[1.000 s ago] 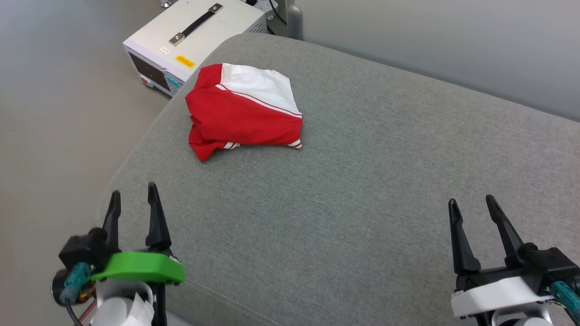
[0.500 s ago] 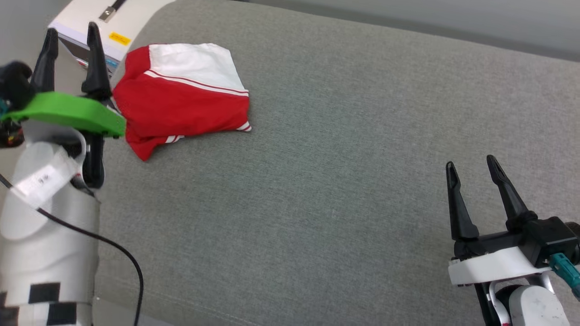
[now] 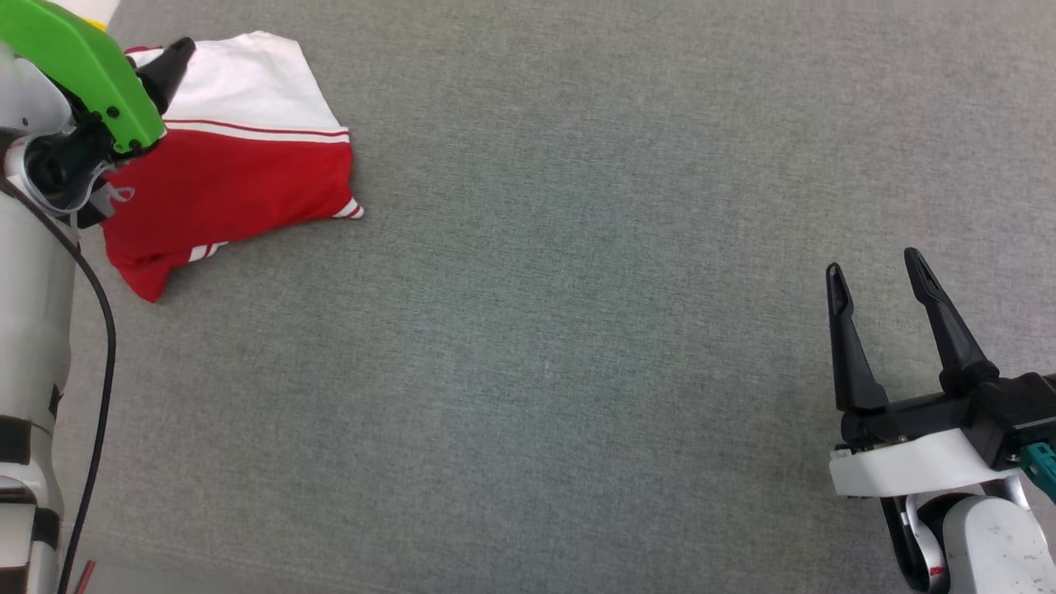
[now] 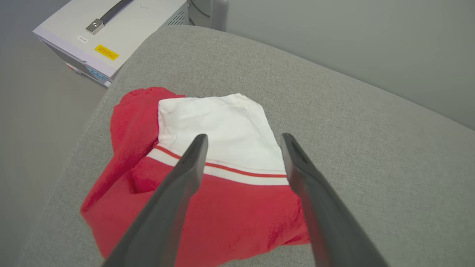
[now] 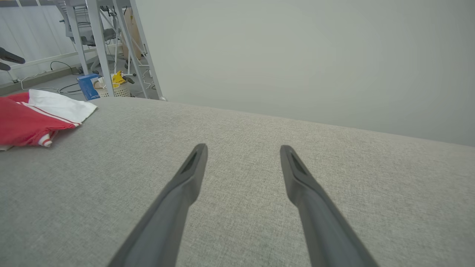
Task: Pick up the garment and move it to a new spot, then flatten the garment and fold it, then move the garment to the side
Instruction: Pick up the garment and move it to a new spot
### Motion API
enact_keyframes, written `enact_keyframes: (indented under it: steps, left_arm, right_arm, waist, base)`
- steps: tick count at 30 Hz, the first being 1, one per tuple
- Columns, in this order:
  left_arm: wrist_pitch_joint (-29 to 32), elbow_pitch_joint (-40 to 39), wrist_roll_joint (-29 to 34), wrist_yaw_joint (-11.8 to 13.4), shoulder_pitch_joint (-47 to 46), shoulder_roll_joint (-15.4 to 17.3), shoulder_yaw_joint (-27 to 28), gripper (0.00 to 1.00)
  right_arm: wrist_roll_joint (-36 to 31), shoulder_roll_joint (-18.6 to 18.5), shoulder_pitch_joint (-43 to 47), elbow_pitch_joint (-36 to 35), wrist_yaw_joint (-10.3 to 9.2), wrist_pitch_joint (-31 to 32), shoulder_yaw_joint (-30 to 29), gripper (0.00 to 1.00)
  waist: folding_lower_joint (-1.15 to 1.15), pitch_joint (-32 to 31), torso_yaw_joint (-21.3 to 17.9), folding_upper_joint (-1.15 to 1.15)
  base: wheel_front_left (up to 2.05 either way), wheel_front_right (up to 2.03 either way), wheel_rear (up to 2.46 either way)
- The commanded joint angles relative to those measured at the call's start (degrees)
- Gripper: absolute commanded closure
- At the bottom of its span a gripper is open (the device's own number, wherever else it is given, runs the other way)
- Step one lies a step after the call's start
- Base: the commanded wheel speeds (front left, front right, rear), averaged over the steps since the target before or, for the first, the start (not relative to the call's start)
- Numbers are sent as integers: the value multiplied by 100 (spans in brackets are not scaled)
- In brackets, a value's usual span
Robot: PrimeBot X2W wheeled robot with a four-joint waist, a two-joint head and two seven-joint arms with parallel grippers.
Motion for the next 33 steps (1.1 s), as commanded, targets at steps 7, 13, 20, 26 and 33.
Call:
enact_keyframes:
  steps: [7,13,20,26,33]
  left_arm:
    - [1438,515,-422,-16,-233,176,-479,0]
    - [1855,795,-373,-16,60,150,-942,0]
    - [1773,986,-481,-16,471,-26,-1213,44]
    - [1542,808,-663,-16,485,74,-1319,100]
    - [844,37,-704,-16,238,393,-1667,100]
  right_arm:
    - [-53,-86,-140,-73,-5,-52,-17,0]
    - [-60,-127,-160,-111,-5,-52,-83,0]
    - [-49,-142,-164,-109,-5,-52,-130,0]
    - [-24,-112,-102,-69,-5,-52,-181,0]
    - [31,-35,76,-5,-5,-52,-288,0]
  waist:
    - [-1,272,-245,0]
    - [-1,338,-288,0]
    - [-1,346,-335,0]
    - [-1,208,-285,0]
    - [-1,-136,-124,0]
  base:
    - [0,0,0]
    - [0,0,0]
    - [0,0,0]
    - [0,0,0]
    - [0,0,0]
